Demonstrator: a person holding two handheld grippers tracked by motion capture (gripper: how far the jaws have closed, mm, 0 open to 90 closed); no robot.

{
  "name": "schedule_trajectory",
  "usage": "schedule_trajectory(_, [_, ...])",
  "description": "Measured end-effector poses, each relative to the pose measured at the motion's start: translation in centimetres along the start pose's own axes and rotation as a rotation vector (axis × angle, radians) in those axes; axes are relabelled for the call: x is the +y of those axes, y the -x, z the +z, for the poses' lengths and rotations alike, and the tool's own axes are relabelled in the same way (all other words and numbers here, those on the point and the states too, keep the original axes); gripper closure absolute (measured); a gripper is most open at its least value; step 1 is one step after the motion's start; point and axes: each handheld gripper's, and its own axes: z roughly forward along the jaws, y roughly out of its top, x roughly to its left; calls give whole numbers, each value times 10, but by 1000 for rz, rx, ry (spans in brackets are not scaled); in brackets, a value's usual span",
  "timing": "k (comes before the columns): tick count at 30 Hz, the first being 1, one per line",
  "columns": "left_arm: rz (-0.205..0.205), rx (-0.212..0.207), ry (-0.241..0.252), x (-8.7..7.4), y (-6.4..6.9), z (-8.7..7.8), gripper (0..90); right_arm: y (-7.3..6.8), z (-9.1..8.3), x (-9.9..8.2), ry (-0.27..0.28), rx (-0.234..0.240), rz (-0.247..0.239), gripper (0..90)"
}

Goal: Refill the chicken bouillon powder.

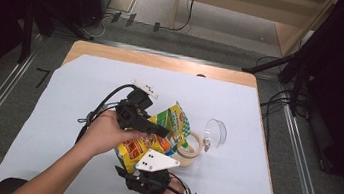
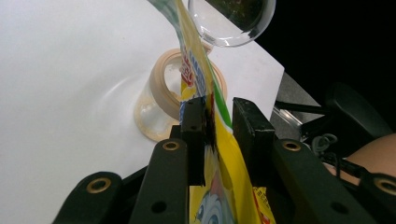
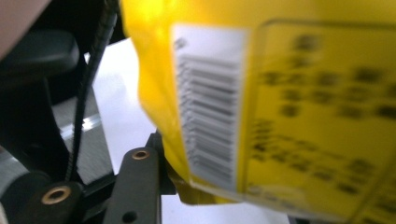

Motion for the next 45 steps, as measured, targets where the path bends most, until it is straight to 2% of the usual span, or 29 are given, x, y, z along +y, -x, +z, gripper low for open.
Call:
schedule_trajectory(5, [6, 11, 2, 1, 2, 0, 759, -1, 1, 0, 1, -6, -9, 608])
schedule_trajectory(9, [-5, 6, 1, 1, 3, -1, 744, 0, 0, 1, 1, 12, 23, 663])
schedule_trajectory(13, [-1, 8, -5, 3, 7, -3, 704, -1, -1, 2, 16, 22, 44, 663])
schedule_trajectory(22, [8, 11, 27, 5, 15, -11, 639, 1, -6, 7, 64, 48, 103, 664])
schedule_trajectory(25, [18, 21, 13, 5, 15, -9, 668, 3, -6, 8, 71, 55, 124, 658])
schedule_trajectory(28, [21, 36, -11, 6, 14, -6, 733, 3, -5, 7, 57, 47, 119, 654])
schedule_trajectory(32, [13, 37, -16, 7, 12, -4, 747, 3, -3, 6, 44, 48, 107, 648])
schedule_trajectory(35, [13, 36, -23, 9, 12, -4, 754, 2, -3, 7, 32, 42, 78, 638])
schedule_trajectory(39, [19, 28, -30, 12, 12, -4, 758, -3, -2, 7, 11, 16, 0, 590])
schedule_trajectory(45, [20, 30, -33, 14, 14, -2, 760, -2, -2, 7, 1, 9, -11, 646])
